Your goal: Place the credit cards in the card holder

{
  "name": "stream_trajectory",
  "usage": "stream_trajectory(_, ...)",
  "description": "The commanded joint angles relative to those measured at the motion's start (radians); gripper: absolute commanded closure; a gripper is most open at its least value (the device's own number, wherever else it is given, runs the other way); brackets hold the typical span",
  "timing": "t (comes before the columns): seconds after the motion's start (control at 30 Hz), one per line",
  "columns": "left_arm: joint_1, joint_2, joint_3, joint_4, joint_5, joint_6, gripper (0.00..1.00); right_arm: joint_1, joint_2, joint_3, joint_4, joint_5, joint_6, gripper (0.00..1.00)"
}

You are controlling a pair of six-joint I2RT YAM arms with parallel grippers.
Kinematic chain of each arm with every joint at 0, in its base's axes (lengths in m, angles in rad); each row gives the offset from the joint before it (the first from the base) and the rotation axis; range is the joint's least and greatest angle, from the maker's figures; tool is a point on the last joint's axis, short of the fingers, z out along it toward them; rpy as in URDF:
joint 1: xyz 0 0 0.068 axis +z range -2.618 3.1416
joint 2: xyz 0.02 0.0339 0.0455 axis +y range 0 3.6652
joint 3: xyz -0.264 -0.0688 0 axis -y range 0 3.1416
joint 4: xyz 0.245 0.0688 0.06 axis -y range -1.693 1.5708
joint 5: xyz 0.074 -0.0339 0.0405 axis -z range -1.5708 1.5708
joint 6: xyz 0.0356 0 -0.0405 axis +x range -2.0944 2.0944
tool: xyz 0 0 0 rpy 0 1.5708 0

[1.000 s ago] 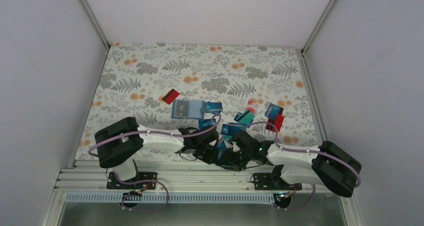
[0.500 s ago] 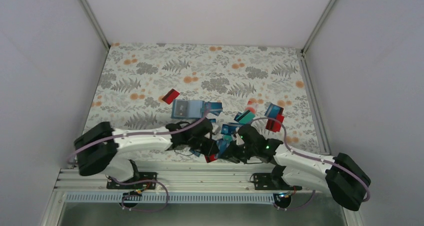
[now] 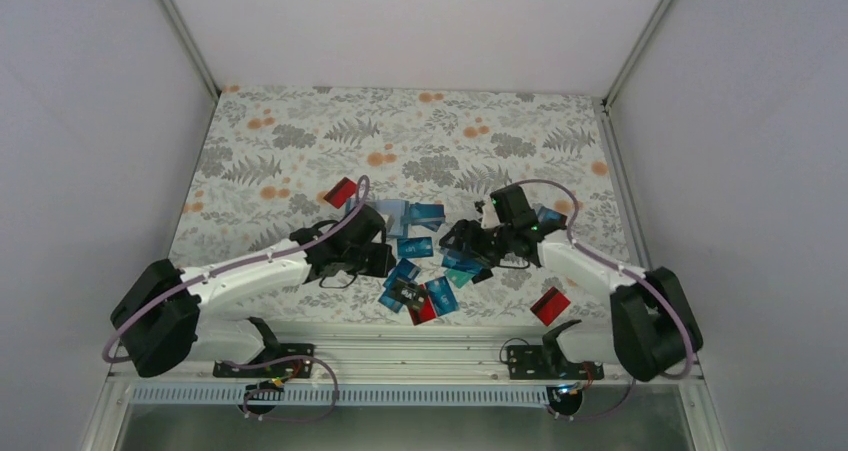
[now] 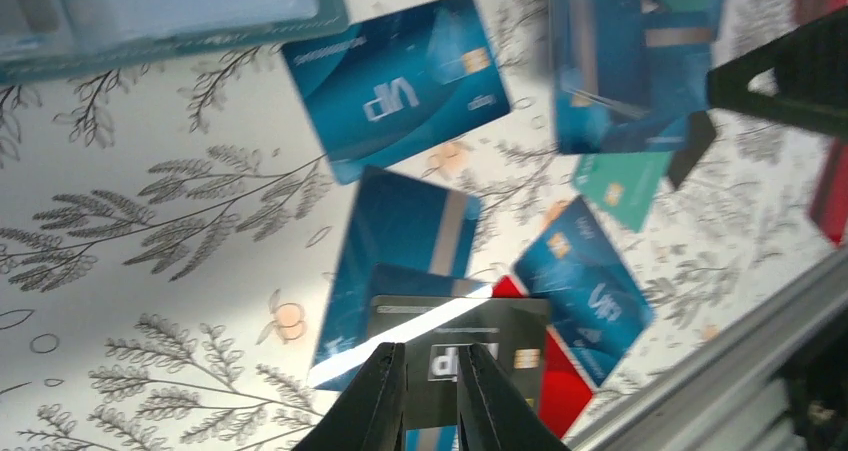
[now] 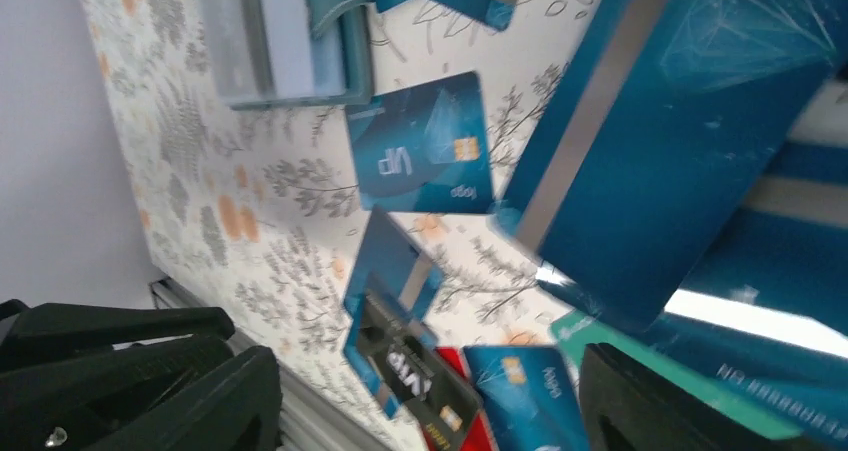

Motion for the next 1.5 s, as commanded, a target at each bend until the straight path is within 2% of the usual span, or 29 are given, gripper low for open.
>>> stream_trajectory(0.0, 0.014, 0.06, -0.009, -0.017, -0.013, 0.052, 0.85, -0.031, 0.086, 0.031, -0.043, -0.047, -0.147, 0.21)
stream_trajectory(0.23, 0.015, 0.116, -0.027, 0.018, -0.001, 0.065, 0.83, 0.006, 0.002, -0.024, -0.146, -0.014, -0.176, 0.18)
stream_trajectory(0.4, 0.014, 0.166, -0.023, 0.032, -0.006, 0.089, 0.76, 0.071, -0.036, -0.036, -0.097, -0.035, -0.146, 0.19)
stream_trajectory(0.63, 0.022, 0.265, 0.017, 0.087, 0.024, 0.135, 0.75, 0.186, 0.129, 0.091, -0.028, 0.005, -0.161, 0.29)
stream_trajectory(1.07, 0.028, 0.363, -0.018, 0.171, 0.109, 0.156, 0.75, 0.3, 0.461, 0.216, 0.041, 0.032, -0.184, 0.51)
stream_trajectory(1.47, -0.004, 0.347, -0.153, 0.24, 0.175, 0.098, 0.76, 0.408, 0.535, 0.178, 0.049, 0.017, -0.164, 0.62)
